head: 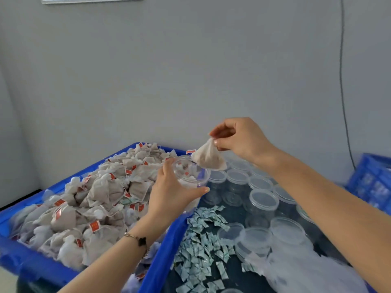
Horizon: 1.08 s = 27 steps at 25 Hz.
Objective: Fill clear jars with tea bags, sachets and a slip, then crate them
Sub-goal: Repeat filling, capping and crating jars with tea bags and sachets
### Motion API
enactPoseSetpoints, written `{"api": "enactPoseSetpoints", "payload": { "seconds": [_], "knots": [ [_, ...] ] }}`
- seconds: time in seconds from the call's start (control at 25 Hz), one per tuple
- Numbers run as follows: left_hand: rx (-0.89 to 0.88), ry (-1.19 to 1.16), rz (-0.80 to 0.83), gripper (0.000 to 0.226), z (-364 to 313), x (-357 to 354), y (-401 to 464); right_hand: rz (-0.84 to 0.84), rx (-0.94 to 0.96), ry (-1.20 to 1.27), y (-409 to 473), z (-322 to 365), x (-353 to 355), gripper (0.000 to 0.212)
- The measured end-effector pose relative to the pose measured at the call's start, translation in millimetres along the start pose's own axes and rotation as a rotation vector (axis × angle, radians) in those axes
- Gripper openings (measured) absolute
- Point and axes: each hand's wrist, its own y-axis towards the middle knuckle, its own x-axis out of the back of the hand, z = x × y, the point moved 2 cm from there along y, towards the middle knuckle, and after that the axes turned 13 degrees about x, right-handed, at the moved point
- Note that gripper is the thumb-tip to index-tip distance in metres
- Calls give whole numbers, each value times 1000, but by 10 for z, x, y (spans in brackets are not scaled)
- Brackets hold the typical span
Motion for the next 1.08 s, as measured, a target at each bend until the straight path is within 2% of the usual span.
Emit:
{"api": "enactPoseSetpoints", "payload": {
  "seconds": [0.08, 0.2, 0.36, 0.48, 0.6, 0.76, 0.92, 1.08],
  "knots": [
    [-11, -27, 58, 99, -93, -110, -193, 9, 25, 1, -117, 96, 71, 29],
    [66, -131, 138, 104, -78, -238, -443, 187, 54, -136, -388, 47, 28, 27],
    [134, -198, 170, 94, 48, -321, -687, 249, -47, -300, -795, -398, 4, 11],
    [138, -212, 173, 90, 148, -385, -769, 498, -165, -493, -1116, -907, -202, 21],
    [161, -188, 187, 90, 277, -459, -799, 731, -202, -490, -1552, -1281, -705, 31],
    [221, -197, 206, 95, 440, -483, -824, 952, -74, -598, -1904, -1604, -1079, 43],
    [235, -186, 217, 83, 497, -465, -802, 831, 27, -650, -1967, -1683, -1130, 34],
    [274, -201, 226, 76, 575, -455, -770, 750, 41, -699, -2130, -1758, -1184, 28]
  ]
}}
